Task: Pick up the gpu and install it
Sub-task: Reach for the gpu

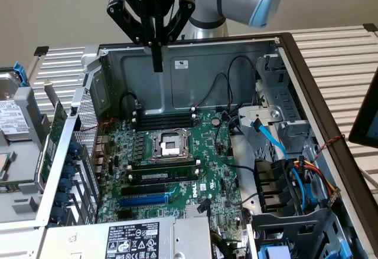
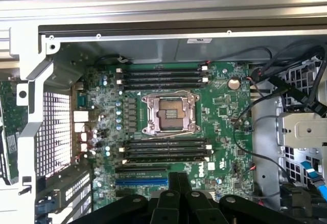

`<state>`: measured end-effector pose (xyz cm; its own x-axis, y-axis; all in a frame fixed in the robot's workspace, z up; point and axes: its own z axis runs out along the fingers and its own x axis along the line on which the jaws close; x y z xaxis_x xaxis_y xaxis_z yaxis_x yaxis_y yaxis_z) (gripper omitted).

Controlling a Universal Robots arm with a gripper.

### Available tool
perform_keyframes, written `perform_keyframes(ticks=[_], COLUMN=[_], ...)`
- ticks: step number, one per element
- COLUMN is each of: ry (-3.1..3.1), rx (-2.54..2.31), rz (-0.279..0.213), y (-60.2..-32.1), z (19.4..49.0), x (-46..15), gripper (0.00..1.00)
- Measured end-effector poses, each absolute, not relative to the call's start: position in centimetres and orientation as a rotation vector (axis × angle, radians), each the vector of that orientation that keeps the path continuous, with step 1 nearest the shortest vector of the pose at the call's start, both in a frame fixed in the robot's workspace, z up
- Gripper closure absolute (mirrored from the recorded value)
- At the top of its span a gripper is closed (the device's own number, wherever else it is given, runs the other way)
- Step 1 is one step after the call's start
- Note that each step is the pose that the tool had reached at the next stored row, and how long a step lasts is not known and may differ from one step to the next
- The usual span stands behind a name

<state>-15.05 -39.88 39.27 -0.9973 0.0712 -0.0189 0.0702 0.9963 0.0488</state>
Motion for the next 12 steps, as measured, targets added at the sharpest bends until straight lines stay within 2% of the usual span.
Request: perform_keyframes(ticks=[12], ry=[3.118], rx=[0.110], rz=[0.075], y=[-39.9], z=[39.3], x=[-19.9], gripper=[0.89])
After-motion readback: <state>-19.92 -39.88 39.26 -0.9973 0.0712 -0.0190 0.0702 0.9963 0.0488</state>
